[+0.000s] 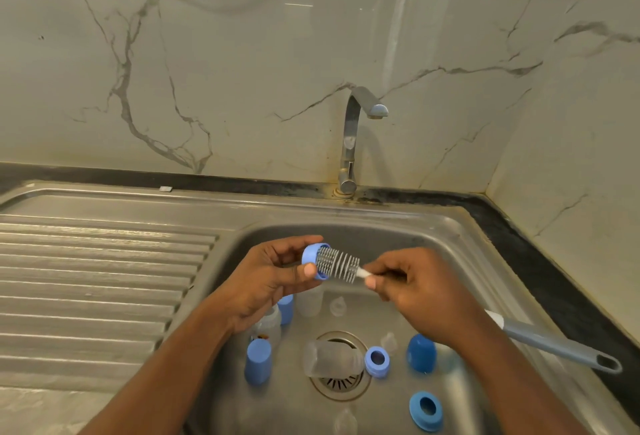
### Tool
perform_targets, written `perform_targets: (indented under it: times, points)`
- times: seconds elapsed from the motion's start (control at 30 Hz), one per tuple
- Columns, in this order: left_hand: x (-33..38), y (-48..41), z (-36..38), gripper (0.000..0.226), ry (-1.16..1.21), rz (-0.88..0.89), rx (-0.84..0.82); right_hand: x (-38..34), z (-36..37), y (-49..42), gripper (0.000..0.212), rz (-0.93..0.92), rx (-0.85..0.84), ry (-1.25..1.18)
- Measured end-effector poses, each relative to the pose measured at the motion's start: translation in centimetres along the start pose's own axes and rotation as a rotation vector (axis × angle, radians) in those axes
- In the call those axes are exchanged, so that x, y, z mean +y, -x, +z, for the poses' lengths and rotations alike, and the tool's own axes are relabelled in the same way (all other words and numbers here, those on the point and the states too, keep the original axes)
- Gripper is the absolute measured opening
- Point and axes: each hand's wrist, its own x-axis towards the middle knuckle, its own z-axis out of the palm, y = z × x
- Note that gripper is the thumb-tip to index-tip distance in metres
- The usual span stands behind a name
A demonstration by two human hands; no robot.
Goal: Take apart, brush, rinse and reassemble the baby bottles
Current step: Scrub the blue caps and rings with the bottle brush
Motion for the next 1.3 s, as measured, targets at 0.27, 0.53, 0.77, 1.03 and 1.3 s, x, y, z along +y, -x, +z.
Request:
perform_targets:
  times: [0.27,0.53,0.77,1.03,1.3]
  points:
    - [-0.2,-0.2,-0.8,0.059,-0.079,-0.028,0.087,-0.5,1.3,0.3,0.010,0.029,-0.119,0.055]
    - [-0.5,-0.7,-0.3,0.052,-0.030,-0.019,0.230,0.5,0.0,0.6,0.012,-0.096,0.195,0.074]
    - [-1.2,-0.5,0.5,0.047,-0.201,0.004,0.169,0.2,2.4,-0.3,0.023,-0.147,0.081,0.223]
    - [-1.3,-0.5,1.1,0.045,-0.217,0.036,0.162,0.5,1.7,-0.9,0.022,-0.111,0.165,0.233]
    - [-1.4,-0.7,0.3,0.038,-0.241,0.070,0.130,0.2,2.3,-0.9,0.023,-0.139,0.117,0.214]
